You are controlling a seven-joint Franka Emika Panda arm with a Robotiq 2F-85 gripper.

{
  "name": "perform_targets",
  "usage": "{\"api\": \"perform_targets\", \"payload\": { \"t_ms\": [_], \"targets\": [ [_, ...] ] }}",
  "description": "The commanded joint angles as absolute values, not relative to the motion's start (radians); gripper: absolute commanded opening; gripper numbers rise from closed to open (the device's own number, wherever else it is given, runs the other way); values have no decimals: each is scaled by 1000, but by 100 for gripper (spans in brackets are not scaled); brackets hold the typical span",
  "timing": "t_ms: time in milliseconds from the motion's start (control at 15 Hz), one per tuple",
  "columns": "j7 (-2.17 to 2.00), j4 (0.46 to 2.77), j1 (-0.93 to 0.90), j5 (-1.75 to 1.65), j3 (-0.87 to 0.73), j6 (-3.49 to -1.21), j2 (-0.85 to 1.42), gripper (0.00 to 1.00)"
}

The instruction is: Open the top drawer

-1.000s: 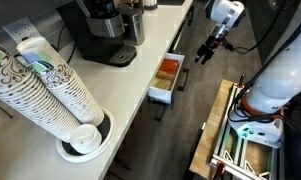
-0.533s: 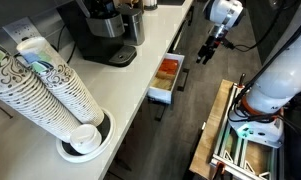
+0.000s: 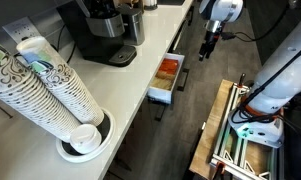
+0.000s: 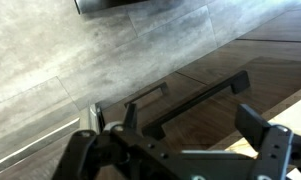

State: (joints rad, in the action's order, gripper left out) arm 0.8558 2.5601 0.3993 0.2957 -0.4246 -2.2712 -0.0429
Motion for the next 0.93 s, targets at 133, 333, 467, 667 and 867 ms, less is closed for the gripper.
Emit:
{"api": "perform_targets", "payload": {
  "t_ms": [133, 333, 467, 667, 867],
  "targets": [
    [701, 2648, 372, 210, -379, -2268, -260, 100],
    [600, 2666, 360, 156, -351, -2259, -343, 100],
    [535, 2672, 350, 125, -334, -2240, -392, 100],
    [434, 2674, 339, 71, -312, -2213, -445, 100],
    [357, 2669, 332, 35, -291, -2181, -484, 100]
  ]
}}
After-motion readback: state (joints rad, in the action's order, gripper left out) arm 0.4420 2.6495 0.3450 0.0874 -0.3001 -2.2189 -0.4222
